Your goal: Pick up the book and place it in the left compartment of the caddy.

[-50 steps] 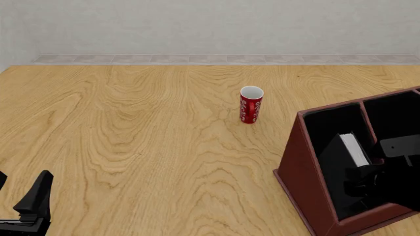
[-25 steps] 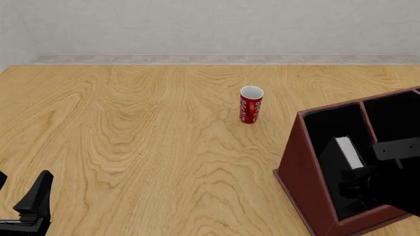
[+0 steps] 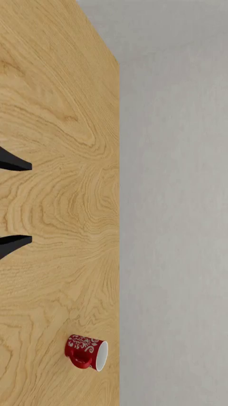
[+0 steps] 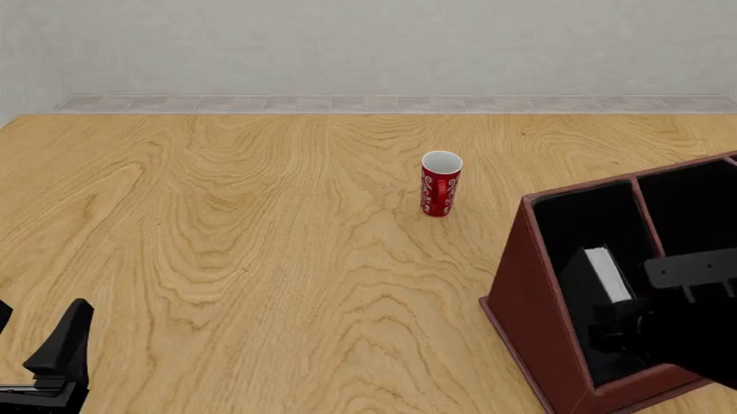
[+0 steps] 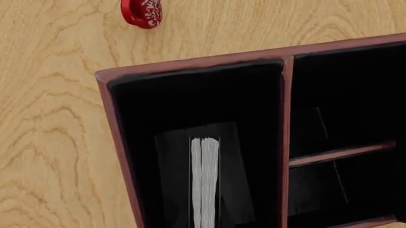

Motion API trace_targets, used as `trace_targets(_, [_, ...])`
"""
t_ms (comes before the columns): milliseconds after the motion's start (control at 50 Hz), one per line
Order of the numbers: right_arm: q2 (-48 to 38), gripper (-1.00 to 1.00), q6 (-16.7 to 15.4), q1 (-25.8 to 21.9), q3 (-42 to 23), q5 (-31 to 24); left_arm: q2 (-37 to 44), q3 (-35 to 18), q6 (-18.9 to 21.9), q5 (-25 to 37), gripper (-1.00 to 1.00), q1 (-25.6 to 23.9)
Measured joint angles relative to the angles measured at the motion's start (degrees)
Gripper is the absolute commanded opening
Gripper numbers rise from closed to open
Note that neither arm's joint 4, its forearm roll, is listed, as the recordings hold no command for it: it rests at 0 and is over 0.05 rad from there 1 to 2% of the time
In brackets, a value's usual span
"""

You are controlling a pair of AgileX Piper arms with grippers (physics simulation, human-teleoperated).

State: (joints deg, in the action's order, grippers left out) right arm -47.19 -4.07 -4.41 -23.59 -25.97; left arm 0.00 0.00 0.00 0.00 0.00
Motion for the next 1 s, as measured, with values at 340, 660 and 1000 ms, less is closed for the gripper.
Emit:
trace_targets(340, [-0.76, -1.00, -0.11, 0.30, 0.90, 1.49, 0.00, 0.00, 0.00, 0.00, 1.00, 0.00])
trace_targets(660, [-1.39, -1.00, -0.11, 0.63, 1.25, 3.02, 0.00, 0.00, 0.00, 0.00, 1.00, 0.00])
trace_targets(1000, [-1.99, 1.00, 0.45, 1.22, 1.74, 3.68, 0.00, 0.00, 0.00, 0.00, 1.00, 0.00])
